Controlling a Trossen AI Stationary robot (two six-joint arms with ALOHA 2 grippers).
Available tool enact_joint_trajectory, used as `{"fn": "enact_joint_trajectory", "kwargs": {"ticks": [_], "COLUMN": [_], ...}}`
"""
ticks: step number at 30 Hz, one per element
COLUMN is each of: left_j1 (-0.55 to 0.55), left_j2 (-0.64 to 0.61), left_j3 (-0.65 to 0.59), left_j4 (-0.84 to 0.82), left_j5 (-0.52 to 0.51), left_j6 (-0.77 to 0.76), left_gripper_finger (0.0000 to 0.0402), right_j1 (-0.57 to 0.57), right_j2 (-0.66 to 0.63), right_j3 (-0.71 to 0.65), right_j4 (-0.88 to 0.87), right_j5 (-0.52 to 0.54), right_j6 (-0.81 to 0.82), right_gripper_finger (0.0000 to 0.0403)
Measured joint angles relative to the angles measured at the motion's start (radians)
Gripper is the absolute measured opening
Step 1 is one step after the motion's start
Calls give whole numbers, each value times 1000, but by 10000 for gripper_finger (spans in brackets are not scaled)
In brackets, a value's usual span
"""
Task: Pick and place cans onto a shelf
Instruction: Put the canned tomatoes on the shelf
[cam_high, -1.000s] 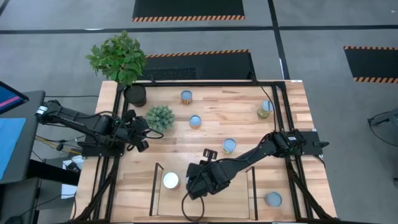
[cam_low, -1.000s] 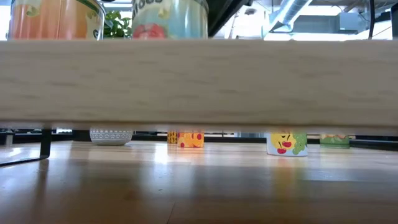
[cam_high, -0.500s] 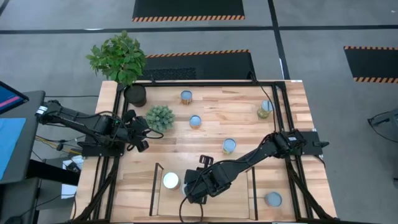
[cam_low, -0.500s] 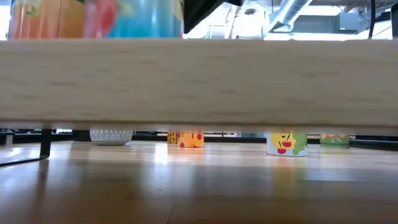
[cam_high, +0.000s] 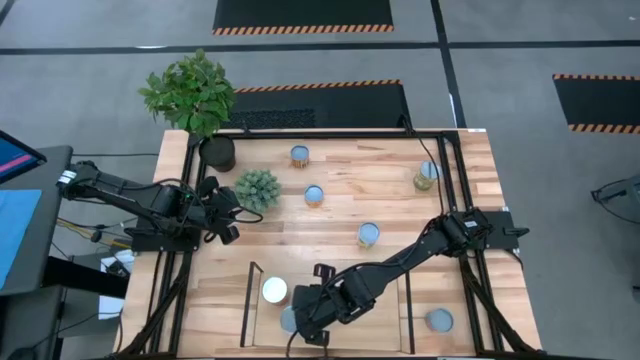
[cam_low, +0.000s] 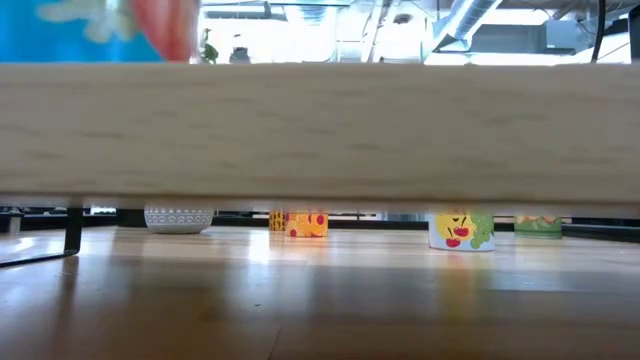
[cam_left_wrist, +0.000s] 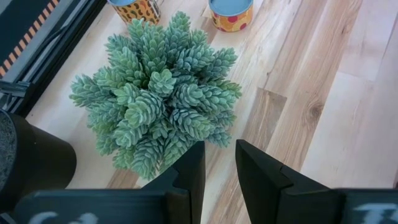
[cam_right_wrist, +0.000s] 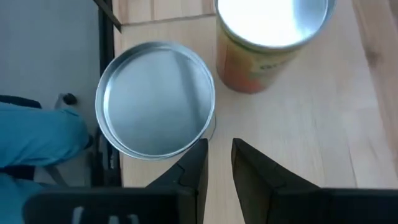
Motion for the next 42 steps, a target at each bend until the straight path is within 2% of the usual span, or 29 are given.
{"fn": "enact_joint_trajectory", "kwargs": {"ticks": [5,12,23,33,42], "left_j1": [0,0,0,0,0], "left_j2": [0,0,0,0,0], "left_j3": [0,0,0,0,0], "left_j4": [0,0,0,0,0], "left_j5": [0,0,0,0,1], "left_j6": [0,1,3,4,9], "left_gripper_finger": [80,80,80,80,80], "right_j1": [-1,17,43,50,29], "right_j2": [0,-2,14,50,50], "right_j3": [0,0,3,0,0], "right_j4": [-13,-69,33,37,99], "right_j5": [-3,-101,-100,-123,-120], "right_j6": [-4,56,74,90,48], "right_gripper_finger": [97,97,97,97,97]}}
